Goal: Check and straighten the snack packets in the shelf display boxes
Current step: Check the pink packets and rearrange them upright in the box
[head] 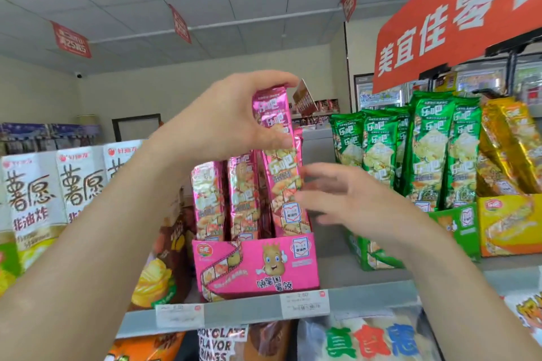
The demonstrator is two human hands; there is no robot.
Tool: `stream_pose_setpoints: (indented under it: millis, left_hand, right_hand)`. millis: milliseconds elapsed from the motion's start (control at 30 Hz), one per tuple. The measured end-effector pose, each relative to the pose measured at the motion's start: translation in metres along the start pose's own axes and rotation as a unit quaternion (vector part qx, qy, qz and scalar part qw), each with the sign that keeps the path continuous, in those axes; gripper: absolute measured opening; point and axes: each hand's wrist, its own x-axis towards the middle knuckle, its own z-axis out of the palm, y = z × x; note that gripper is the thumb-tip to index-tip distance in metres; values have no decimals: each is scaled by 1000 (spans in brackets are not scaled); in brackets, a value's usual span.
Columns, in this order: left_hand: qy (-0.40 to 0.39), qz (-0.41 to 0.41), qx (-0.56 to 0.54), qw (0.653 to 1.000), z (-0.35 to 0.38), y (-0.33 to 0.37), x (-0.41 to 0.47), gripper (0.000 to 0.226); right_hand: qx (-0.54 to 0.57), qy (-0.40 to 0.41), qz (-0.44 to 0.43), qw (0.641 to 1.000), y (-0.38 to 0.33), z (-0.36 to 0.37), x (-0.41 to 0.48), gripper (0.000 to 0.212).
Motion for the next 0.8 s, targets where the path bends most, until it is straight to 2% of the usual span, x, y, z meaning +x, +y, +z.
stream_pose_setpoints:
  millis: [100,167,267,333,400,500,567,700,800]
  left_hand:
    - [-15,-29,-37,999,0,-12,-5,87]
    - [-16,-44,-46,998,-1,-16,-4,89]
    - [-38,-33,-47,998,-3,-17,1,77]
    - [-53,-30,-46,997,-4,-20,3,77]
    - [-68,-17,-26,997,-5,-21,3,79]
    - [-87,-10,-10,996,-6,-20,3,84]
    - [-94,-3,8,996,-6,-20,3,87]
    - [-75,23,23,997,-4,-16,2,88]
    - [-51,60,22,997,-3,-9,-1,88]
  right_hand:
    - [55,146,39,987,1,-1,31,62]
    - [92,145,88,981,0,4,59,76]
    - [129,108,140,976,2,7,93,121]
    - [161,75,155,972,3,6,105,137]
    - [192,36,143,970,4,3,111,128]
    - [198,29,100,975,7,0,117,81]
    - [220,46,73,972,9,0,117,60]
    - [252,57,-15,966,5,1,111,42]
    - [222,50,-90,970,-6,0,106,31]
